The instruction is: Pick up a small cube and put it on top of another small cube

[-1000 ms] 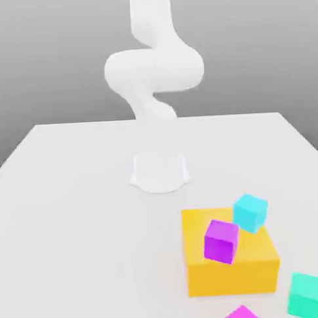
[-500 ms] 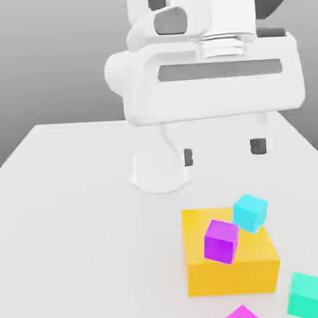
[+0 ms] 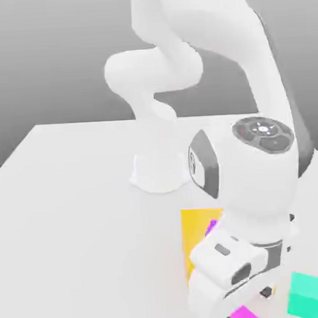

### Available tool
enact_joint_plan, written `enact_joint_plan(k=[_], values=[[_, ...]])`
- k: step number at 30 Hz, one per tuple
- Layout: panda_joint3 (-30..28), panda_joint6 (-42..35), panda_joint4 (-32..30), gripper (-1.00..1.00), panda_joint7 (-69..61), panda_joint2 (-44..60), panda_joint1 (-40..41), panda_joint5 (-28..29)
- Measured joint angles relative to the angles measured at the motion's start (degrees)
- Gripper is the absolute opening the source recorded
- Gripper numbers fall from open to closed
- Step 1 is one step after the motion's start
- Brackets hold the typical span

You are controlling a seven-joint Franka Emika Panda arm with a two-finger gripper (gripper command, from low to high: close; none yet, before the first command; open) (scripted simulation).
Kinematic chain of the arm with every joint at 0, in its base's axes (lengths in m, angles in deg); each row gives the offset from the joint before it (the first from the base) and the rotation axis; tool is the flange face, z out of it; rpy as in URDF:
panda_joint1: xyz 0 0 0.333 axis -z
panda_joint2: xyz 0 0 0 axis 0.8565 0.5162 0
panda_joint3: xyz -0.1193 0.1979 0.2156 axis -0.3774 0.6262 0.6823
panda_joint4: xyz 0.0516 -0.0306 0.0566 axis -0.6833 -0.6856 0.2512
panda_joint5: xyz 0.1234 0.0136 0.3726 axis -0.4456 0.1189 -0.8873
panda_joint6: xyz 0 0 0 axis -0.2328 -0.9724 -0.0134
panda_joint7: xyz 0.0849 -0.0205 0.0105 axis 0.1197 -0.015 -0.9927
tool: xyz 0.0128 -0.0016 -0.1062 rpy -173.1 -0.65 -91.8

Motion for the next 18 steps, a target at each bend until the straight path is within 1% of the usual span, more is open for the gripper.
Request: enact_joint_plan(k=[1,8,12,18], values=[[-0.1,1.3,0.3,-1.00,0.1,1.7,-0.1,0.1],[-0.1,1.4,0.4,-1.00,0.1,1.9,-0.1,0.1],[0.4,-4.0,-1.1,-1.00,-0.4,-5.0,0.3,-0.4],[3.5,-9.1,-8.4,-1.00,-11.0,-17.4,-0.3,1.1]])
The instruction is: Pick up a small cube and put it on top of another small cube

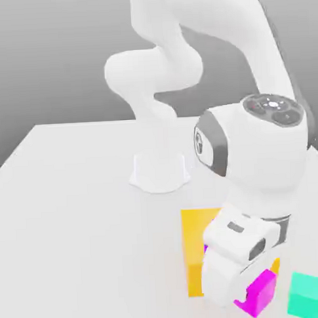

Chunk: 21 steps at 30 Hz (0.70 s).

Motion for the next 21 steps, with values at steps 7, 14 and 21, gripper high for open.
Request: enact_joint_plan(k=[7,14,21], values=[[2.3,-5.1,-9.4,-1.00,-17.3,-14.6,-3.6,-2.3],[1.5,-10.1,-18.7,-1.00,-35.7,-28.9,-9.2,-5.9],[1.5,-0.3,-24.5,1.00,-41.3,-24.8,-11.2,-6.5]])
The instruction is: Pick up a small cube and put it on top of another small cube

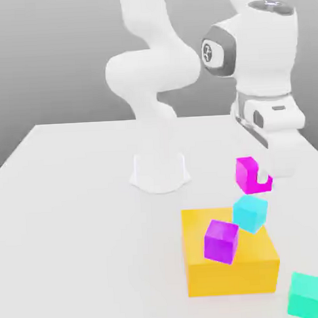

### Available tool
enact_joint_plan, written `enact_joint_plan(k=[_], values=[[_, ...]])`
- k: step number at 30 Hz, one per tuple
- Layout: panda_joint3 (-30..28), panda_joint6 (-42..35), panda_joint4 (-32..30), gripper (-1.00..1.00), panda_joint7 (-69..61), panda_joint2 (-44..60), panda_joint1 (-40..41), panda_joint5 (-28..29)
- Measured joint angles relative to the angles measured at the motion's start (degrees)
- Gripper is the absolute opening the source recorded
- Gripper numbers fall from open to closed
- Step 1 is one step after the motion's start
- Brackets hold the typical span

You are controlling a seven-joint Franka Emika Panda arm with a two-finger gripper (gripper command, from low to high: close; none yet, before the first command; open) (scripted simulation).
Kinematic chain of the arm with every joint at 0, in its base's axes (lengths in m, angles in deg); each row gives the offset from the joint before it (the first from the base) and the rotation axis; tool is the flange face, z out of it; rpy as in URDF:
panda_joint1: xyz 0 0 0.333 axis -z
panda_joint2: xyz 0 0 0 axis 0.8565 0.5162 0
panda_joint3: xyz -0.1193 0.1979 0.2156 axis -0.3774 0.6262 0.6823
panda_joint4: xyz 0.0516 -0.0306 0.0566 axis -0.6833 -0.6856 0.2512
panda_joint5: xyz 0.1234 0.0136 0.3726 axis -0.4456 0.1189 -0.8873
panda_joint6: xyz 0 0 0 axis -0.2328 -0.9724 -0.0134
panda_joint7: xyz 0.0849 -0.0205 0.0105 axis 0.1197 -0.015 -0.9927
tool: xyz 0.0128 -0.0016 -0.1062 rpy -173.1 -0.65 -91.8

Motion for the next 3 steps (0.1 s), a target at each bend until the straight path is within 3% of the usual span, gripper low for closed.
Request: enact_joint_plan(k=[3], values=[[0.0,0.0,0.0,1.00,0.0,0.0,0.0,0.0]])
